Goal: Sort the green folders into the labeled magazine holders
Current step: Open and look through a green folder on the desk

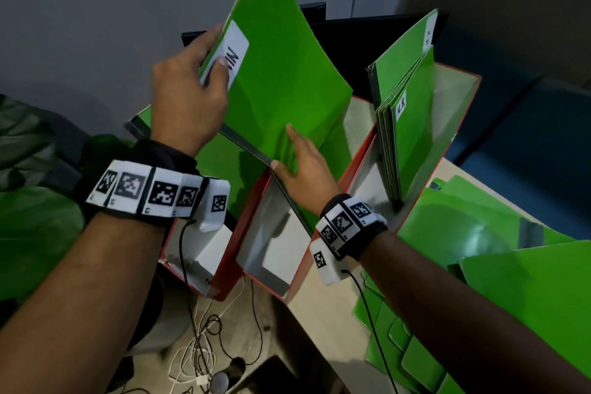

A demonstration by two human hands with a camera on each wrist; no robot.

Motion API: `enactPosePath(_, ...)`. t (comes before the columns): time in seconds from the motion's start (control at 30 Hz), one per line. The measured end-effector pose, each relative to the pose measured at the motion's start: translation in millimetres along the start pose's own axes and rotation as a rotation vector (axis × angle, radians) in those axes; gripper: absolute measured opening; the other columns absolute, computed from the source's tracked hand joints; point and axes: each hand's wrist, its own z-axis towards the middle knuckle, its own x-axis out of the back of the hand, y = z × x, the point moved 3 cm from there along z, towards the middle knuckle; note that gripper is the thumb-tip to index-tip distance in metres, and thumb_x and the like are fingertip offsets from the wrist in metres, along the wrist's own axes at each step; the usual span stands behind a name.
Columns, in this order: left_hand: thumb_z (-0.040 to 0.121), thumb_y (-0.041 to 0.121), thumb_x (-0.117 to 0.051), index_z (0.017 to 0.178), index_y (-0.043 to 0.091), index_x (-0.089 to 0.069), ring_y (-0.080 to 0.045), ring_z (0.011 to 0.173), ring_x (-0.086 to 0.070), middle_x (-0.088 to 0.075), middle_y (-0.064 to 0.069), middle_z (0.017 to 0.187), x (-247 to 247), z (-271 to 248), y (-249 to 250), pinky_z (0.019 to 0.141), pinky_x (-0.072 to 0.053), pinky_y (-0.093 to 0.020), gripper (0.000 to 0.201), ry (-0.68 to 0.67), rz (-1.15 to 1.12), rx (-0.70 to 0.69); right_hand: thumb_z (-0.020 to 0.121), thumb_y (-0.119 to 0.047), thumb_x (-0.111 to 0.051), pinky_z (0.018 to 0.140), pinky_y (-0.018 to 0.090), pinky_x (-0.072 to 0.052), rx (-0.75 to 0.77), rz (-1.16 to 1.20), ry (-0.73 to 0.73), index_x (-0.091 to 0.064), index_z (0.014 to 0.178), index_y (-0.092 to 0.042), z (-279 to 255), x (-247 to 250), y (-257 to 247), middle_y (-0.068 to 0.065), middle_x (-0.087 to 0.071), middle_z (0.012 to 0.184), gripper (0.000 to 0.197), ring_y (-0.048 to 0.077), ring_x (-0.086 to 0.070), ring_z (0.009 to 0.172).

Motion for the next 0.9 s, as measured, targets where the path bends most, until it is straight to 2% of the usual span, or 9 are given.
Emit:
enactPosePath(0.1, 0.094, 0.020, -0.052, 0.133, 0.015, -0.058, 0.016, 0.104, -0.047, -0.054, 0.016, 0.117, 6.6, 9.6, -6.2, 0.083, -0.034, 0.006, 0.040, -0.010, 0.000, 0.013, 0.095, -0.033, -0.057, 0.113, 0.040, -0.029, 0.049, -0.016, -0.010, -0.014, 0.152, -0.027, -2.8, -4.6, -5.9, 0.002, -0.020, 0.156, 0.072, 0.023, -0.027, 0.142)
enactPosePath(0.2, 0.092, 0.022, -0.053, 0.132, 0.019, -0.059, 0.011, 0.108, -0.051, -0.057, 0.016, 0.118, 13.4, 11.4, -11.2, 0.088, -0.037, 0.001, 0.040, -0.033, 0.008, 0.021, 0.095, -0.036, -0.056, 0.110, 0.042, -0.036, 0.058, -0.053, -0.024, -0.015, 0.152, -0.029, -7.8, -12.1, -5.1, 0.002, -0.022, 0.153, 0.071, 0.024, -0.035, 0.137)
enactPosePath(0.3, 0.093, 0.022, -0.053, 0.132, 0.021, -0.060, 0.005, 0.108, -0.055, -0.062, 0.010, 0.122, 5.5, 5.3, -15.6, 0.088, -0.037, 0.001, 0.039, -0.082, 0.027, 0.036, 0.095, -0.037, -0.055, 0.105, 0.044, -0.042, 0.014, -0.100, -0.061, -0.014, 0.152, -0.025, -13.1, -18.5, -2.2, 0.004, -0.023, 0.152, 0.072, 0.028, -0.044, 0.130)
enactPosePath(0.37, 0.095, 0.021, -0.052, 0.134, 0.018, -0.058, 0.003, 0.108, -0.053, -0.063, 0.003, 0.126, -6.6, 1.1, -18.2, 0.084, -0.033, 0.005, 0.039, -0.104, 0.032, 0.045, 0.095, -0.038, -0.053, 0.107, 0.046, -0.039, -0.044, -0.116, -0.099, -0.009, 0.153, -0.022, -11.4, -20.8, 1.0, 0.006, -0.015, 0.156, 0.074, 0.032, -0.039, 0.134)
enactPosePath(0.47, 0.097, 0.017, -0.053, 0.135, 0.015, -0.055, 0.000, 0.105, -0.050, -0.062, -0.005, 0.129, -28.3, -5.8, -19.2, 0.079, -0.030, 0.008, 0.038, -0.140, 0.062, 0.065, 0.096, -0.037, -0.054, 0.115, 0.044, -0.027, -0.107, -0.109, -0.105, -0.004, 0.153, -0.018, -7.3, -21.2, 3.3, 0.004, 0.001, 0.161, 0.078, 0.030, -0.022, 0.144)
enactPosePath(0.53, 0.098, 0.016, -0.053, 0.137, 0.013, -0.054, -0.004, 0.109, -0.052, -0.060, -0.006, 0.131, -45.7, -12.1, -20.3, 0.087, -0.035, -0.003, 0.039, -0.219, 0.066, 0.057, 0.095, -0.032, -0.057, 0.115, 0.042, -0.026, -0.103, -0.086, -0.078, -0.002, 0.153, -0.018, -6.4, -21.5, 3.0, 0.001, 0.006, 0.161, 0.081, 0.027, -0.018, 0.145)
enactPosePath(0.6, 0.099, 0.016, -0.052, 0.139, 0.012, -0.051, -0.007, 0.117, -0.052, -0.058, -0.006, 0.135, -62.9, -18.7, -23.2, 0.097, -0.035, -0.013, 0.040, -0.304, 0.046, 0.036, 0.095, -0.032, -0.056, 0.115, 0.039, -0.023, -0.119, -0.085, -0.089, 0.000, 0.153, -0.014, -6.5, -24.5, 4.6, 0.002, 0.008, 0.161, 0.083, 0.027, -0.015, 0.146)
enactPosePath(0.73, 0.100, 0.016, -0.050, 0.141, 0.011, -0.047, -0.021, 0.122, -0.048, -0.055, -0.012, 0.132, -91.4, -27.4, -34.1, 0.101, -0.032, -0.023, 0.042, -0.424, 0.119, 0.049, 0.094, -0.035, -0.056, 0.115, 0.037, -0.019, -0.228, -0.075, -0.142, 0.003, 0.152, -0.008, -3.8, -29.3, 16.7, 0.009, 0.009, 0.161, 0.087, 0.027, -0.010, 0.147)
enactPosePath(0.9, 0.101, 0.013, -0.045, 0.147, 0.004, -0.035, -0.027, 0.139, -0.029, -0.031, -0.012, 0.150, -110.6, -40.7, -42.1, 0.114, -0.022, -0.031, 0.048, -0.629, 0.223, 0.113, 0.089, -0.010, -0.058, 0.113, 0.046, -0.028, -0.231, -0.174, -0.194, 0.002, 0.152, -0.009, 4.9, -27.5, 25.2, 0.014, 0.000, 0.160, 0.087, 0.032, -0.016, 0.145)
